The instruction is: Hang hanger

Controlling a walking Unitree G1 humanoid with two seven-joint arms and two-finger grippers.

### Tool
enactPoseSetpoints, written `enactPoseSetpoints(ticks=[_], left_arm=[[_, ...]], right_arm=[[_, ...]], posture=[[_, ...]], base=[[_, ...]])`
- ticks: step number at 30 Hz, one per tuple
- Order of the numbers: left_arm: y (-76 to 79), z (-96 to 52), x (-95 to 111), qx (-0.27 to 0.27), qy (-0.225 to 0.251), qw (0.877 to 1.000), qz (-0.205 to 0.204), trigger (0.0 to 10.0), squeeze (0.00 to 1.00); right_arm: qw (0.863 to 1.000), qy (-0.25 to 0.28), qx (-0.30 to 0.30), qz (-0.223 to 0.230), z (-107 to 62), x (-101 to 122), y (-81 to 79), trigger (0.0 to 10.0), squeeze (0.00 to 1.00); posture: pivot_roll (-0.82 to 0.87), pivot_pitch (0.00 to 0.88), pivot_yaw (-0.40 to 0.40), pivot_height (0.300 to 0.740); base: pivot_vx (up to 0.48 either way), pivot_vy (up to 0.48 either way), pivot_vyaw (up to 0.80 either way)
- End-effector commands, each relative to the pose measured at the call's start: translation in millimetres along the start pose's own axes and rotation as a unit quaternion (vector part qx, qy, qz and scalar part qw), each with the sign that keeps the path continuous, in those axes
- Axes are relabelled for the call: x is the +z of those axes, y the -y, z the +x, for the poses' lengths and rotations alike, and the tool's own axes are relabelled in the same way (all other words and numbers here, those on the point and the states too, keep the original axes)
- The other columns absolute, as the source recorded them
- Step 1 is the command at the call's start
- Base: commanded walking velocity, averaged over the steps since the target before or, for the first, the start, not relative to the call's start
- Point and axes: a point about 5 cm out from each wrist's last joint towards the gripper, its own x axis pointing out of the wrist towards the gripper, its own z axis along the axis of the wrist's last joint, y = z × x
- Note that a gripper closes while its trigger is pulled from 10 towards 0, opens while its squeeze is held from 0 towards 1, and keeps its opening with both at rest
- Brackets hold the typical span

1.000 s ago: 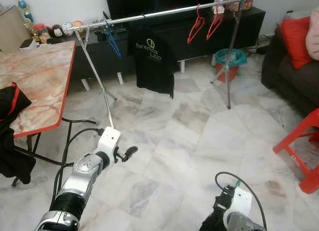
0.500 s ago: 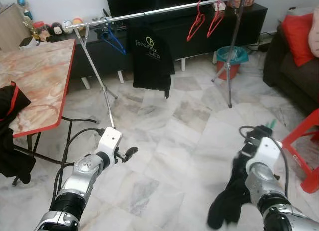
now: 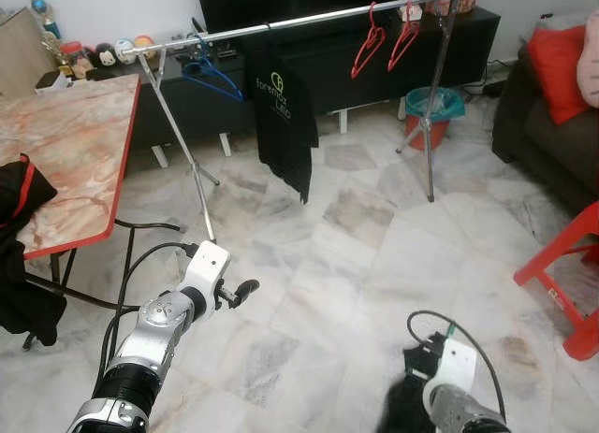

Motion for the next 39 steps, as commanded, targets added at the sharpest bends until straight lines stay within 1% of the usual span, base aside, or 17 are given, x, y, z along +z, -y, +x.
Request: enactPoseSetpoints(ticks=[1, 7, 12, 15, 16, 17, 20, 21, 23, 24, 25, 27, 30, 33, 34, 37, 39], left_arm=[[-1.6, -1.7, -1.0, -0.004, -0.007, 1.000, 0.010, 10.0, 0.00], [-1.1, -1.5, -1.7, -0.003, -0.010, 1.000, 0.008, 10.0, 0.00], [-1.1, -1.6, -1.8, -0.003, -0.011, 1.000, 0.008, 10.0, 0.00], [-1.3, -1.6, -1.8, -0.004, -0.011, 1.000, 0.009, 10.0, 0.00], [-1.3, -1.4, -1.6, -0.004, -0.012, 1.000, 0.010, 10.0, 0.00], [-1.3, -1.4, -1.6, -0.004, -0.012, 1.000, 0.010, 10.0, 0.00], [-2.7, -1.6, -0.9, -0.002, -0.010, 1.000, 0.009, 10.0, 0.00], [-3.1, -1.7, -0.9, -0.001, -0.010, 1.000, 0.008, 10.0, 0.00], [-3.2, -1.7, -0.9, 0.000, -0.009, 1.000, 0.008, 10.0, 0.00], [-3.2, -1.7, -0.9, 0.000, -0.009, 1.000, 0.008, 10.0, 0.00], [-3.0, -1.4, -0.9, 0.000, -0.009, 1.000, 0.007, 10.0, 0.00], [-3.1, -1.1, -0.4, 0.002, -0.007, 1.000, 0.005, 10.0, 0.00], [-4.3, -2.2, -1.0, 0.004, -0.007, 1.000, 0.003, 10.0, 0.00], [-4.9, -2.6, -1.6, 0.006, -0.007, 1.000, 0.003, 10.0, 0.00], [-5.9, -3.6, -1.7, 0.008, -0.005, 1.000, 0.002, 10.0, 0.00], [-6.9, -4.4, -1.6, 0.010, -0.004, 1.000, 0.001, 10.0, 0.00], [-6.9, -5.1, -2.0, 0.010, -0.003, 1.000, 0.000, 10.0, 0.00]], right_arm=[[0.999, 0.046, 0.014, -0.026, -2.6, 22.0, -9.5, 10.0, 0.00], [0.989, 0.122, 0.007, -0.088, -7.9, 52.1, -14.4, 10.0, 0.00], [0.980, 0.151, 0.048, -0.122, -12.0, 63.4, -25.5, 10.0, 0.00], [0.959, 0.154, 0.097, -0.216, -14.4, 66.0, -34.6, 10.0, 0.00], [0.945, 0.165, 0.124, -0.254, -16.8, 70.7, -36.6, 10.0, 0.00], [0.942, 0.170, 0.131, -0.257, -17.7, 72.8, -36.7, 10.0, 0.00], [0.904, 0.161, 0.185, -0.351, -22.2, 81.3, -31.7, 10.0, 0.00], [0.857, 0.149, 0.204, -0.449, -25.6, 85.1, -23.4, 10.0, 0.00], [0.831, 0.142, 0.221, -0.490, -29.7, 88.9, -18.6, 10.0, 0.00], [0.831, 0.142, 0.221, -0.490, -29.7, 88.9, -18.6, 10.0, 0.00], [0.816, 0.142, 0.232, -0.510, -33.3, 93.7, -15.0, 10.0, 0.00], [0.758, 0.134, 0.234, -0.594, -42.8, 109.0, 0.4, 10.0, 0.00], [0.695, 0.107, 0.216, -0.677, -52.3, 125.3, 18.4, 10.0, 0.00], [0.666, 0.100, 0.206, -0.710, -57.9, 135.5, 24.7, 10.0, 0.00], [0.659, 0.117, 0.206, -0.714, -67.4, 151.3, 22.4, 10.0, 0.00], [0.651, 0.135, 0.218, -0.715, -77.4, 164.7, 18.0, 10.0, 0.00], [0.626, 0.154, 0.258, -0.720, -92.3, 175.5, 12.8, 10.0, 0.00]], posture=[[-0.18, 0.000, 0.097, 0.740], [-0.18, 0.000, 0.092, 0.740], [-0.18, 0.000, 0.092, 0.740], [-0.18, 0.000, 0.092, 0.740], [-0.19, 0.000, 0.090, 0.740], [-0.19, 0.000, 0.090, 0.740], [-0.19, 0.000, 0.089, 0.740], [-0.19, 0.000, 0.089, 0.740], [-0.19, 0.000, 0.089, 0.740], [-0.19, 0.000, 0.089, 0.740], [-0.20, 0.000, 0.082, 0.740], [-0.20, 0.000, 0.076, 0.740], [-0.20, 0.000, 0.070, 0.740], [-0.19, 0.000, 0.066, 0.740], [-0.19, 0.000, 0.064, 0.740], [-0.19, 0.000, 0.061, 0.740], [-0.18, 0.000, 0.052, 0.740]], base=[[0.000, 0.000, 0.00], [0.000, 0.000, 0.00], [0.000, 0.000, 0.00], [0.000, 0.000, 0.00], [0.000, 0.000, 0.00], [0.000, 0.000, 0.00], [0.000, 0.000, 0.00], [0.000, 0.000, 0.00], [0.000, 0.000, 0.00], [0.000, 0.000, 0.00], [0.000, 0.000, 0.00], [0.000, 0.000, 0.00], [0.000, 0.000, 0.00], [0.000, 0.000, 0.00], [0.000, 0.000, 0.00], [0.000, 0.000, 0.00], [0.000, 0.000, 0.00]])
